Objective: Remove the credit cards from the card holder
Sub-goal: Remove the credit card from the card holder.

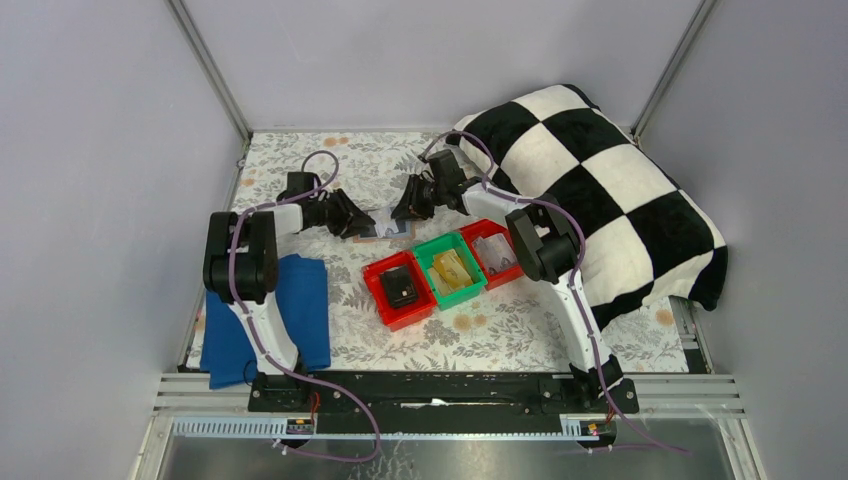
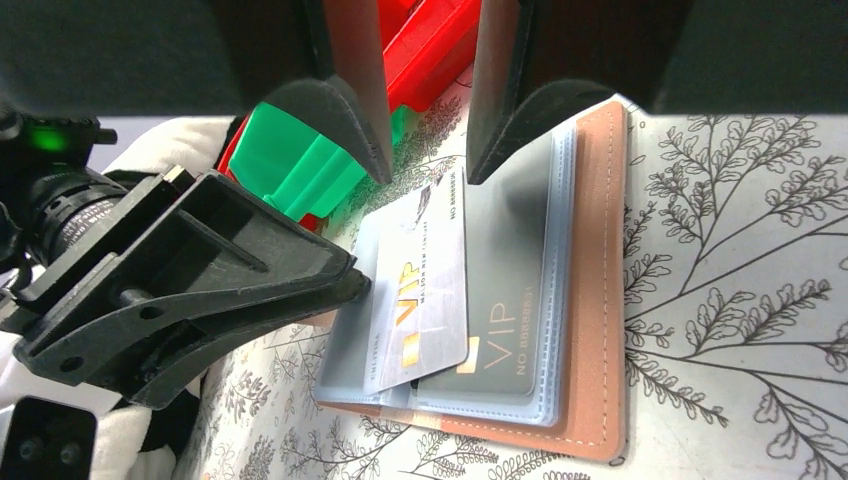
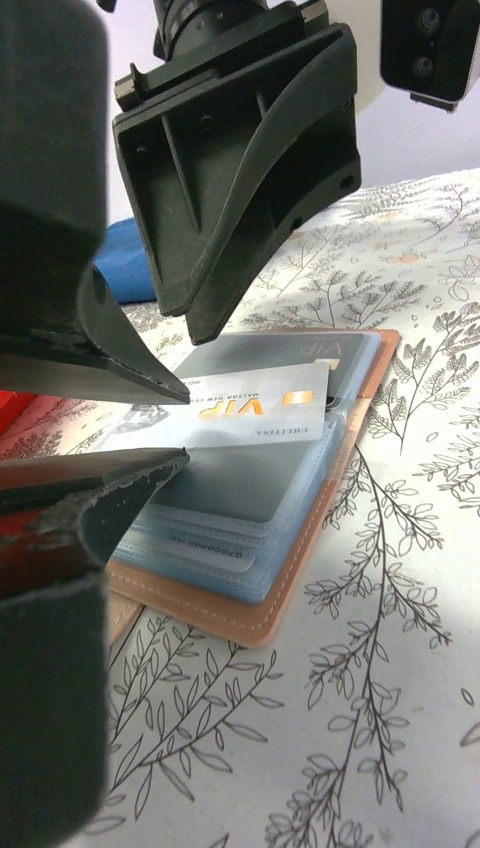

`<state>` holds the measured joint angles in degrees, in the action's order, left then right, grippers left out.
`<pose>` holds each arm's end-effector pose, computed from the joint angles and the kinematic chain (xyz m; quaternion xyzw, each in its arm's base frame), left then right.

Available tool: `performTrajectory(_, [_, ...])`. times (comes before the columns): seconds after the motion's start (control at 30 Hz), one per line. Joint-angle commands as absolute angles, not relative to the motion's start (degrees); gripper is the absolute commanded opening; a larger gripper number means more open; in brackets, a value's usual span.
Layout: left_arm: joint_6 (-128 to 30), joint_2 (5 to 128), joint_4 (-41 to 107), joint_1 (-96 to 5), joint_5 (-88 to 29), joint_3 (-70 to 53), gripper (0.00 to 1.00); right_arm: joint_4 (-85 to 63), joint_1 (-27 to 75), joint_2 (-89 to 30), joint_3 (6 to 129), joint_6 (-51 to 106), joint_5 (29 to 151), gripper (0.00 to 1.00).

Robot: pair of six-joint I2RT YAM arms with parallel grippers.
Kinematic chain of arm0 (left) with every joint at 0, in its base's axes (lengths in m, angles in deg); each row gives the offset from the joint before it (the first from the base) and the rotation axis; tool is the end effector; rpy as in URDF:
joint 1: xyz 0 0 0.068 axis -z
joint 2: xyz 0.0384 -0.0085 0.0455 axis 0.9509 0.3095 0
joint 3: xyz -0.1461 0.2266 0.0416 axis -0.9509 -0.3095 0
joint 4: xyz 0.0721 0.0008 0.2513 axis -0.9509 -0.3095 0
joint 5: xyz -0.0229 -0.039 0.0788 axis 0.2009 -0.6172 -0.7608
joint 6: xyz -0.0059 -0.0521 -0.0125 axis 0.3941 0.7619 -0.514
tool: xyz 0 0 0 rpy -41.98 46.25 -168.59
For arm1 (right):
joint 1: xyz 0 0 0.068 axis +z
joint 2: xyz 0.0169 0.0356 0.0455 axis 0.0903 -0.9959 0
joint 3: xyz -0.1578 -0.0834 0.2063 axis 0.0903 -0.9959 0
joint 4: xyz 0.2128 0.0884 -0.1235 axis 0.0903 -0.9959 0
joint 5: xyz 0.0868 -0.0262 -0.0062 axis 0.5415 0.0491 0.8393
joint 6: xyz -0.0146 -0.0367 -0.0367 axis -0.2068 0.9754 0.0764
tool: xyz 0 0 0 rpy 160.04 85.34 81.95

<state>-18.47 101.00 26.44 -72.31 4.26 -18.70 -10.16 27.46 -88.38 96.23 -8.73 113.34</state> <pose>0.3790 -0.0215 0.1382 -0.2108 0.8672 -0.4221 0.1592 0.4460 0.3077 0.1314 -0.0468 0.8626 0.4613 0.2023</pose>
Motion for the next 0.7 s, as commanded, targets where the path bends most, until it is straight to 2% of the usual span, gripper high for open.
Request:
performTrajectory(0.0, [-16.9,98.6,25.9,-70.6,0.0,-19.1,0.38,-16.9,27.3,-87.7,98.5,-3.7,107.8,0.3])
performTrajectory(0.27, [-16.4,101.3,25.2,-69.3,-1.6,-18.7,0.42,-23.6,28.1,-89.7,100.0,-0.6,103.5,0.3])
performTrajectory(0.67, [-12.7,103.0,30.6,-69.1,0.2,-21.5,0.44,-20.5,28.1,-89.9,96.8,-3.0,106.0,0.31])
